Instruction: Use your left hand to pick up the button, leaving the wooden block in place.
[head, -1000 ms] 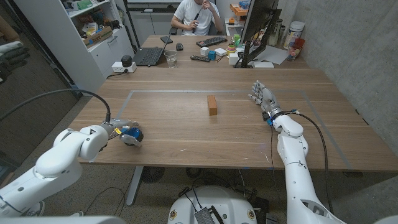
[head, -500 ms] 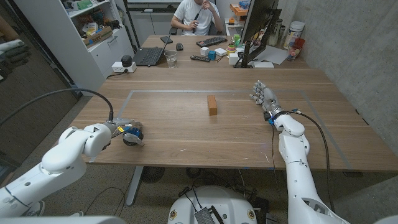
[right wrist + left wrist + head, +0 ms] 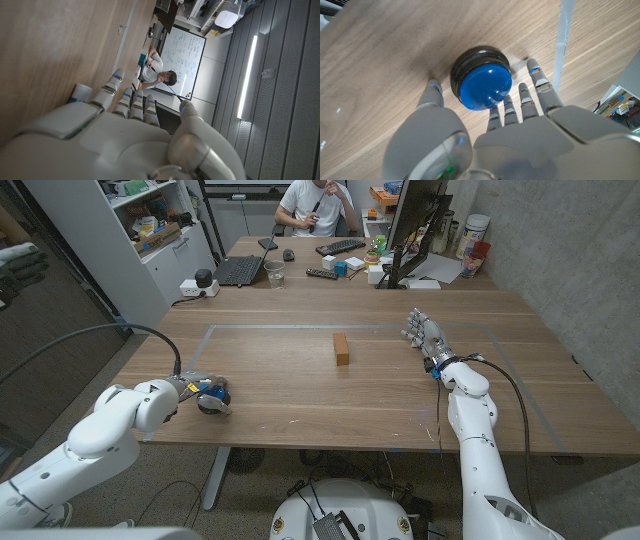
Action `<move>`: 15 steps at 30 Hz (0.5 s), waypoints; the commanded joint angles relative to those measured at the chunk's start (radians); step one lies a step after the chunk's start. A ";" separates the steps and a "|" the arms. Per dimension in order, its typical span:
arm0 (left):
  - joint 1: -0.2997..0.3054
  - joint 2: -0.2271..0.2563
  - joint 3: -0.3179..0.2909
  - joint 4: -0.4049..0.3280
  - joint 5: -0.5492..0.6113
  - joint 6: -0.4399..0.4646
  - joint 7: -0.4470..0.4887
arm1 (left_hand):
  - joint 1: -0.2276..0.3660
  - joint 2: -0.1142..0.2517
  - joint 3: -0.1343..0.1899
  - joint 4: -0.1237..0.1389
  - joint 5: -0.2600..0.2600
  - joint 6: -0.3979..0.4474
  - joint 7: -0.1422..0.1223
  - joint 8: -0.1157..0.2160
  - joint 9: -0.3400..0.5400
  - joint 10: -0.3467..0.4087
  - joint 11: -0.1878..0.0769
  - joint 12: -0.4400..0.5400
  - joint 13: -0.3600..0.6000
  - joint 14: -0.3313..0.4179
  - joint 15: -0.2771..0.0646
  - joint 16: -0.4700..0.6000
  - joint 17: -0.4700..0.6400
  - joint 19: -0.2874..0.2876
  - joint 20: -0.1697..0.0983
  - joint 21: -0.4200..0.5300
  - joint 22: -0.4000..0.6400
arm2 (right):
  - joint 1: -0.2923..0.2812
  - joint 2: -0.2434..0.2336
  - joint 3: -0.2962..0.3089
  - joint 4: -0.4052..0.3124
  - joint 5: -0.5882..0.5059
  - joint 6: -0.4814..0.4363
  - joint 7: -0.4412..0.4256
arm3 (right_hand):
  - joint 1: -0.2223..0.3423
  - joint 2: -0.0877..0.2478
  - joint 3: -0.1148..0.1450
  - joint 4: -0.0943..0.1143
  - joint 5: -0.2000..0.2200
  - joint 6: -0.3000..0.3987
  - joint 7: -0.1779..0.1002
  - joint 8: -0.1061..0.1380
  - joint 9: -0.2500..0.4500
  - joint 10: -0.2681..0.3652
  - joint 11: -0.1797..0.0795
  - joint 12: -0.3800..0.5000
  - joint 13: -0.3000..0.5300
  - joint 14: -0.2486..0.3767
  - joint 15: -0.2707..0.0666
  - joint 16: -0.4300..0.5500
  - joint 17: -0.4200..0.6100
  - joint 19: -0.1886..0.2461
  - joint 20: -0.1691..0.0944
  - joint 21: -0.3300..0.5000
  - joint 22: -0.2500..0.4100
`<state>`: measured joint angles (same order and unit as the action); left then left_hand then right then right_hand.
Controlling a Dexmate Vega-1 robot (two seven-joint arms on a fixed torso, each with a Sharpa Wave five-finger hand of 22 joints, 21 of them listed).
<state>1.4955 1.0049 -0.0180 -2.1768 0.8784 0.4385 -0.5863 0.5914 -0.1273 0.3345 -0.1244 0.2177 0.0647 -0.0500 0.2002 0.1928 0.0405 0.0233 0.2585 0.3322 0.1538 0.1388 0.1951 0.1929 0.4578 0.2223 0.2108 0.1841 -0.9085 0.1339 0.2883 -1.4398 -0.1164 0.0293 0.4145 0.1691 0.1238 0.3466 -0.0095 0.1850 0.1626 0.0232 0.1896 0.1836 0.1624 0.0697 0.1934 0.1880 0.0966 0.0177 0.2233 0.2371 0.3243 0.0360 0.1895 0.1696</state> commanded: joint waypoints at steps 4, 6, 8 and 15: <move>0.033 -0.041 -0.039 0.012 -0.041 -0.013 0.046 | 0.020 0.018 -0.003 -0.007 -0.002 0.014 0.004 0.007 0.004 0.013 0.008 0.011 0.006 0.027 -0.003 0.016 0.003 0.019 -0.005 0.005 0.003 | 0.005 0.005 -0.009 -0.009 -0.006 -0.004 -0.003 | -0.001 -0.008 0.002 0.007 0.006 0.003 -0.004 0.005 0.005 0.001 0.001 0.004 0.005 0.008 0.001 -0.004 0.002 0.004 0.000 0.007 0.003; 0.043 -0.051 -0.046 0.011 -0.042 -0.020 0.066 | 0.050 0.029 0.004 -0.018 -0.002 0.031 0.004 0.013 0.004 0.026 0.005 0.016 0.008 0.055 -0.007 0.024 0.003 0.068 -0.007 0.021 0.006 | 0.006 0.004 -0.010 -0.008 -0.007 -0.004 -0.002 | -0.002 -0.008 0.002 0.007 0.006 0.004 -0.005 0.006 0.005 0.001 0.001 0.004 0.005 0.008 0.002 -0.004 0.002 0.003 0.002 0.007 0.003; 0.058 -0.063 -0.059 0.012 -0.044 -0.037 0.102 | 0.089 0.045 0.014 -0.030 -0.006 0.050 0.001 0.019 0.003 0.043 0.001 0.023 0.010 0.078 -0.018 0.029 0.003 0.133 -0.008 0.043 0.008 | 0.007 0.003 -0.010 -0.006 -0.006 -0.004 0.002 | -0.001 -0.008 0.002 0.007 0.006 0.004 -0.005 0.006 0.005 0.001 -0.001 0.004 0.005 0.008 0.001 -0.004 0.002 0.004 0.003 0.007 0.003; 0.071 -0.077 -0.075 0.017 -0.053 -0.067 0.136 | 0.179 0.081 0.036 -0.043 -0.020 0.122 -0.006 0.037 0.005 0.095 -0.016 0.044 0.015 0.127 -0.043 0.039 0.005 0.224 -0.006 0.061 0.004 | 0.004 0.000 -0.004 -0.004 -0.006 -0.008 0.000 | -0.002 -0.008 0.002 0.007 0.006 0.004 -0.005 0.006 0.005 0.001 -0.001 0.004 0.005 0.008 0.001 -0.004 0.002 0.004 0.007 0.007 0.003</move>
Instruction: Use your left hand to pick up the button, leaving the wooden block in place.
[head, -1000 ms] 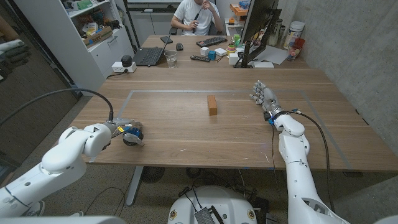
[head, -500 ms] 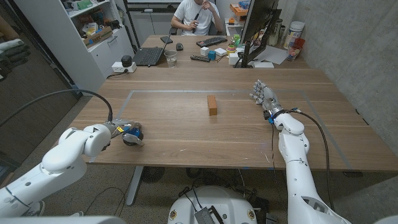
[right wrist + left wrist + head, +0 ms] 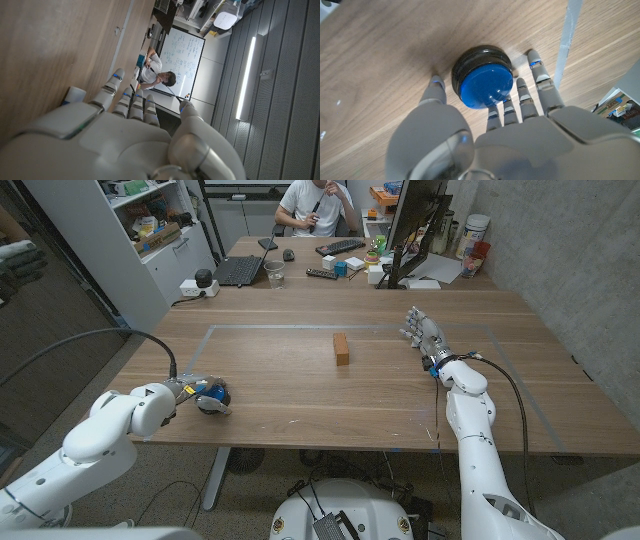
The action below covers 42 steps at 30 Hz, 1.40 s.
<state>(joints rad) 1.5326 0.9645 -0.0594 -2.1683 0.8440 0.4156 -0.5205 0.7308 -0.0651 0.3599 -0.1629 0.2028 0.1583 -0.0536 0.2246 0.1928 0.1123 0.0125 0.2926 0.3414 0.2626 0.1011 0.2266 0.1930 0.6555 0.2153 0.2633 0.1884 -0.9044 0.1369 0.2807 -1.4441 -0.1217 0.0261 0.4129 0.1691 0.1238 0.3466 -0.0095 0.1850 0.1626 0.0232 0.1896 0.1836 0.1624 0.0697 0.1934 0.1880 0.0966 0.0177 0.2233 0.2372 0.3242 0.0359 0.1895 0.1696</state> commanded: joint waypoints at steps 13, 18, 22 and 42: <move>0.028 -0.090 -0.041 0.025 -0.045 -0.080 0.146 | 0.221 0.108 0.054 -0.012 -0.021 0.136 0.000 0.033 0.012 0.102 0.002 0.047 0.034 0.115 -0.024 0.042 0.018 0.194 -0.004 0.046 -0.002 | 0.002 -0.008 0.011 -0.003 0.000 -0.007 0.001 | -0.002 -0.008 0.002 0.007 0.006 0.004 -0.005 0.006 0.005 0.001 -0.003 0.004 0.005 0.007 0.002 -0.005 0.001 0.005 0.011 0.007 0.003; 0.022 -0.094 -0.040 0.030 -0.054 -0.092 0.150 | 0.305 0.133 0.061 -0.016 -0.021 0.216 -0.001 0.055 0.019 0.157 -0.015 0.079 0.061 0.171 -0.047 0.072 0.033 0.289 -0.012 0.070 -0.005 | 0.003 -0.010 0.013 -0.001 0.001 -0.008 0.001 | -0.003 -0.009 0.002 0.008 0.006 0.004 -0.006 0.006 0.005 0.001 -0.004 0.004 0.005 0.007 0.003 -0.005 0.001 0.005 0.012 0.006 0.003; 0.020 -0.108 -0.044 0.030 -0.062 -0.094 0.161 | 0.349 0.149 0.065 -0.017 -0.019 0.252 -0.002 0.065 0.024 0.177 -0.021 0.092 0.077 0.193 -0.059 0.090 0.045 0.313 -0.025 0.074 -0.006 | 0.003 -0.012 0.015 0.001 0.000 -0.006 0.000 | -0.004 -0.008 0.002 0.008 0.006 0.005 -0.006 0.006 0.005 0.000 -0.004 0.004 0.005 0.008 0.003 -0.004 0.001 0.006 0.012 0.006 0.003; 0.013 -0.106 -0.039 0.025 -0.046 -0.077 0.150 | 0.442 0.160 0.053 -0.013 -0.011 0.333 -0.008 0.085 0.035 0.236 -0.052 0.129 0.123 0.234 -0.087 0.141 0.084 0.356 -0.060 0.081 -0.006 | 0.007 -0.017 0.016 0.010 -0.001 -0.009 0.002 | -0.005 -0.008 0.002 0.008 0.006 0.005 -0.005 0.006 0.005 0.000 -0.002 0.004 0.005 0.009 0.005 -0.003 0.002 0.005 0.013 0.006 0.003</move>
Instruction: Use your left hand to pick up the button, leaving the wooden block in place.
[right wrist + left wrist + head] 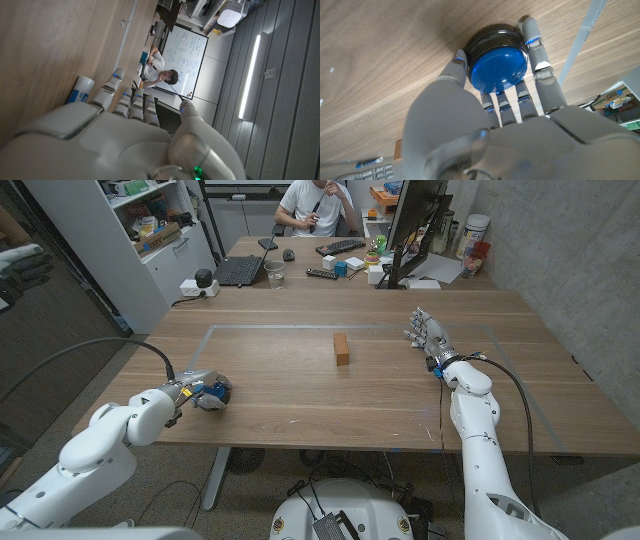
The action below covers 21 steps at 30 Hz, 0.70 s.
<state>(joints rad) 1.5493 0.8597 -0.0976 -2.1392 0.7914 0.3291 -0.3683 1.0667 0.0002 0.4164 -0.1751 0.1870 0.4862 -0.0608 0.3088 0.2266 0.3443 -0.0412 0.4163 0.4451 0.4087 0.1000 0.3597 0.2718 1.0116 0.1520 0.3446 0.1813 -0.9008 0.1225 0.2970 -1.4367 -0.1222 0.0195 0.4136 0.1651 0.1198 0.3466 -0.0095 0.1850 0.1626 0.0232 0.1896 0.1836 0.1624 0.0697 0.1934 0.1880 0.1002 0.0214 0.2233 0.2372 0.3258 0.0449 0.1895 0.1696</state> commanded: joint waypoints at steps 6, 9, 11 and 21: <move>-0.011 0.009 0.005 -0.008 0.013 0.021 -0.025 | 0.109 0.095 -0.005 0.003 0.006 0.005 -0.001 -0.002 0.003 -0.002 0.002 0.004 0.026 0.082 -0.084 0.007 0.007 -0.017 0.009 -0.008 0.002 | 0.004 -0.003 -0.001 0.001 -0.004 -0.008 -0.001 | -0.001 -0.004 0.002 0.008 0.006 0.005 -0.004 0.006 0.005 0.001 -0.001 0.004 0.005 0.005 0.002 -0.003 0.002 0.004 0.004 0.006 0.003; -0.009 0.006 0.001 -0.014 0.013 0.024 -0.023 | 0.108 0.092 -0.007 0.005 0.007 0.006 0.000 -0.002 0.003 -0.002 0.001 0.005 0.029 0.081 -0.084 0.005 0.007 -0.027 0.014 -0.013 0.002 | 0.004 -0.004 0.000 0.000 -0.004 -0.009 0.000 | 0.000 -0.004 0.002 0.008 0.006 0.005 -0.004 0.006 0.005 0.001 -0.001 0.004 0.005 0.005 0.002 -0.003 0.002 0.003 0.004 0.006 0.003; -0.006 0.007 -0.004 -0.018 0.013 0.022 -0.022 | 0.109 0.093 -0.008 0.005 0.007 0.007 -0.001 -0.002 0.003 -0.002 -0.001 0.005 0.030 0.080 -0.084 0.005 0.008 -0.031 0.016 -0.015 0.002 | 0.004 -0.002 0.001 0.001 -0.004 -0.008 -0.002 | -0.001 -0.004 0.002 0.008 0.006 0.005 -0.005 0.006 0.005 0.001 -0.002 0.004 0.005 0.005 0.002 -0.003 0.002 0.003 0.005 0.006 0.003; 0.000 0.003 -0.022 -0.046 0.013 0.033 -0.040 | 0.110 0.093 -0.010 0.008 0.008 0.007 -0.001 -0.005 0.004 -0.002 -0.003 0.006 0.038 0.078 -0.082 0.003 0.008 -0.036 0.022 -0.019 0.002 | 0.009 -0.003 0.002 0.009 -0.002 -0.009 -0.003 | -0.001 -0.004 0.002 0.008 0.006 0.005 -0.005 0.006 0.005 0.000 -0.002 0.004 0.005 0.004 0.003 -0.003 0.003 0.004 0.005 0.005 0.003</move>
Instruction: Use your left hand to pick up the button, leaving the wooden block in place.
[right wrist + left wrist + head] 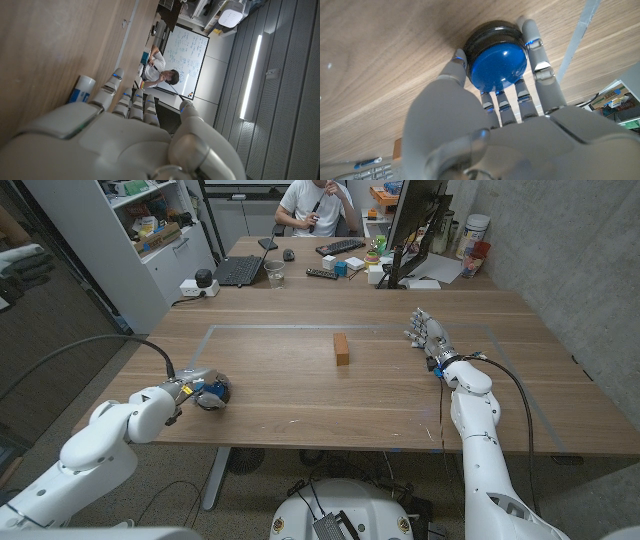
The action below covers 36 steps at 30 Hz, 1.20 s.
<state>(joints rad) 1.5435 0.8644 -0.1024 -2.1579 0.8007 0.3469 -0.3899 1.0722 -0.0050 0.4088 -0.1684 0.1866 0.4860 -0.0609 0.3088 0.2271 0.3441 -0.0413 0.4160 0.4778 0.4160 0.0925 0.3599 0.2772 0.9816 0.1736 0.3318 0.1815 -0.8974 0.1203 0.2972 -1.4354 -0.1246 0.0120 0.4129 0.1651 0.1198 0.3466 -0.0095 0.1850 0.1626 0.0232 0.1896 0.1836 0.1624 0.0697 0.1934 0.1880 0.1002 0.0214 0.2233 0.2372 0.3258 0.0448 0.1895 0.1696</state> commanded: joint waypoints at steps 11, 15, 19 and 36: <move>0.015 -0.008 -0.049 -0.077 -0.004 0.016 -0.046 | 0.098 0.098 -0.005 0.007 0.010 0.008 0.003 -0.009 0.005 -0.003 0.003 0.006 0.013 0.072 -0.071 0.000 0.003 -0.016 0.004 -0.013 0.002 | 0.013 -0.003 0.002 0.019 0.003 0.005 0.000 | -0.001 -0.004 0.002 0.008 0.006 0.005 -0.005 0.006 0.005 0.000 0.000 0.004 0.005 0.004 0.001 -0.003 0.003 0.004 0.006 0.006 0.003; 0.019 0.000 -0.064 -0.105 0.011 0.024 -0.065 | 0.097 0.099 -0.005 0.008 0.010 0.007 0.005 -0.011 0.005 -0.001 0.005 0.007 0.016 0.073 -0.070 -0.001 0.002 -0.020 0.007 -0.016 0.002 | 0.015 -0.003 0.004 0.023 0.004 0.007 -0.002 | -0.002 -0.004 0.002 0.008 0.006 0.005 -0.006 0.006 0.005 0.000 -0.001 0.004 0.005 0.004 0.002 -0.003 0.003 0.004 0.006 0.005 0.003; 0.019 0.005 -0.080 -0.125 0.019 0.025 -0.081 | 0.096 0.099 -0.006 0.008 0.010 0.008 0.009 -0.011 0.006 0.000 0.002 0.007 0.018 0.072 -0.070 -0.002 0.003 -0.024 0.008 -0.018 0.002 | 0.018 -0.004 0.003 0.029 0.005 0.011 -0.001 | -0.001 -0.003 0.002 0.008 0.006 0.005 -0.005 0.006 0.005 0.000 -0.001 0.004 0.005 0.004 0.001 -0.003 0.003 0.005 0.005 0.006 0.003; 0.018 0.007 -0.123 -0.186 0.052 0.040 -0.126 | 0.094 0.102 -0.008 0.009 0.011 0.006 0.008 -0.016 0.007 -0.003 0.003 0.005 0.027 0.069 -0.068 -0.006 0.004 -0.048 0.016 -0.031 0.002 | 0.028 -0.007 0.002 0.036 0.008 0.014 0.001 | -0.001 -0.003 0.002 0.007 0.006 0.005 -0.005 0.006 0.005 0.000 0.003 0.004 0.005 0.004 0.002 -0.003 0.003 0.007 0.005 0.006 0.003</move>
<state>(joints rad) 1.5607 0.8685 -0.1979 -2.3036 0.8298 0.3792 -0.4895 1.0812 0.0013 0.3991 -0.1617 0.1933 0.4915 -0.0554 0.2937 0.2302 0.3400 -0.0376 0.4153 0.5012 0.4244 0.0836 0.3536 0.2761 0.9384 0.1875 0.3028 0.1816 -0.8757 0.1157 0.3005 -1.4057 -0.1182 0.0222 0.4123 0.1652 0.1199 0.3466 -0.0095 0.1850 0.1626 0.0232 0.1896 0.1836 0.1624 0.0697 0.1934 0.1880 0.1001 0.0213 0.2233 0.2372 0.3258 0.0448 0.1895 0.1696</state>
